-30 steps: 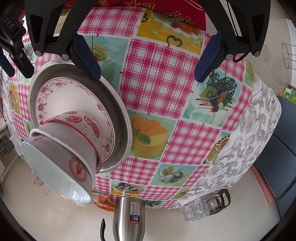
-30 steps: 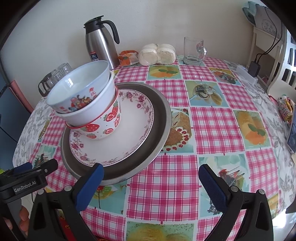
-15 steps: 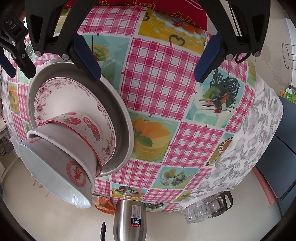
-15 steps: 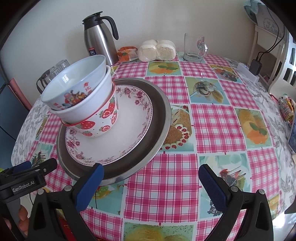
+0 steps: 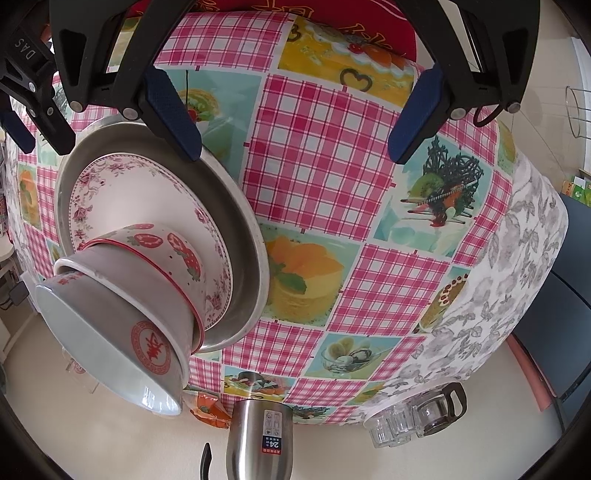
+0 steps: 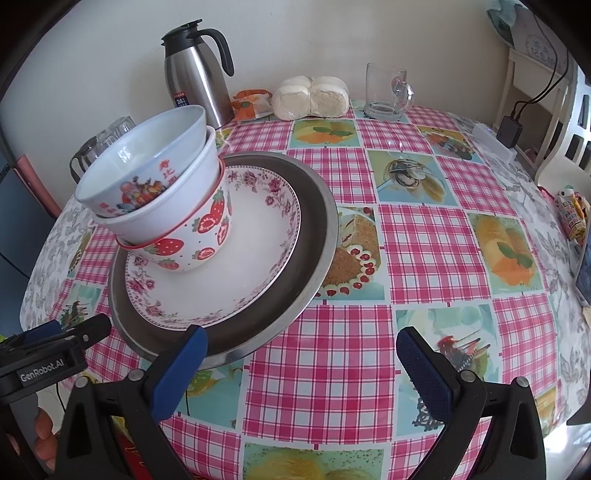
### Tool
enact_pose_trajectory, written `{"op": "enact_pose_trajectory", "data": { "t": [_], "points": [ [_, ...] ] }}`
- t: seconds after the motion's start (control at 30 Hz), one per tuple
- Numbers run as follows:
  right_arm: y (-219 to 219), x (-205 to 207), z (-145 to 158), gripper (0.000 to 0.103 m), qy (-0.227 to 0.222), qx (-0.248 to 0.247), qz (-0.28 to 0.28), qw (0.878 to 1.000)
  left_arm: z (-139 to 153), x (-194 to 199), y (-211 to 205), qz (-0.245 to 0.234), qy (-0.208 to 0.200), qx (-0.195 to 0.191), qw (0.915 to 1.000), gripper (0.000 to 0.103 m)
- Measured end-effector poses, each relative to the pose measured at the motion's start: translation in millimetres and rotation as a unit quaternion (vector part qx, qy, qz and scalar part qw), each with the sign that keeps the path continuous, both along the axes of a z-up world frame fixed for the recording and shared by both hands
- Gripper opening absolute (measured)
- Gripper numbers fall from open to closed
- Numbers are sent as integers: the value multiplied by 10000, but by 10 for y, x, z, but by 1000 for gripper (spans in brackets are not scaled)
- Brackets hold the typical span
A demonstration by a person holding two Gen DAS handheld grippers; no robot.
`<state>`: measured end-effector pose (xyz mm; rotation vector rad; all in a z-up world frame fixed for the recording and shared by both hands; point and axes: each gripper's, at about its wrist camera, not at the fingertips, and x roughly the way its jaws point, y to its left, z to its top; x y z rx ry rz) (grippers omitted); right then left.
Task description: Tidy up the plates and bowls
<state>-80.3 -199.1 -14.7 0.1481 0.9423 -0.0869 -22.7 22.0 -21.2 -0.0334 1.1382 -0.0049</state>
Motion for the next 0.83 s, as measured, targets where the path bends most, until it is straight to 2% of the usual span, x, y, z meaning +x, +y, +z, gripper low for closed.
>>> {"op": "enact_pose_trajectory", "data": {
  "t": [0.4, 0.6, 0.83],
  "points": [
    [-2, -5, -13, 103, 11, -8, 9, 10000, -16, 19, 15, 32, 44, -24, 10000, 101],
    [0, -4, -16, 103, 21, -5, 21, 10000, 33, -6, 7, 46, -120, 10, 9999, 101],
    [1, -11, -26, 103, 41, -15, 28, 10000, 33, 4, 14, 65, -101, -61, 9999, 101]
  ]
}}
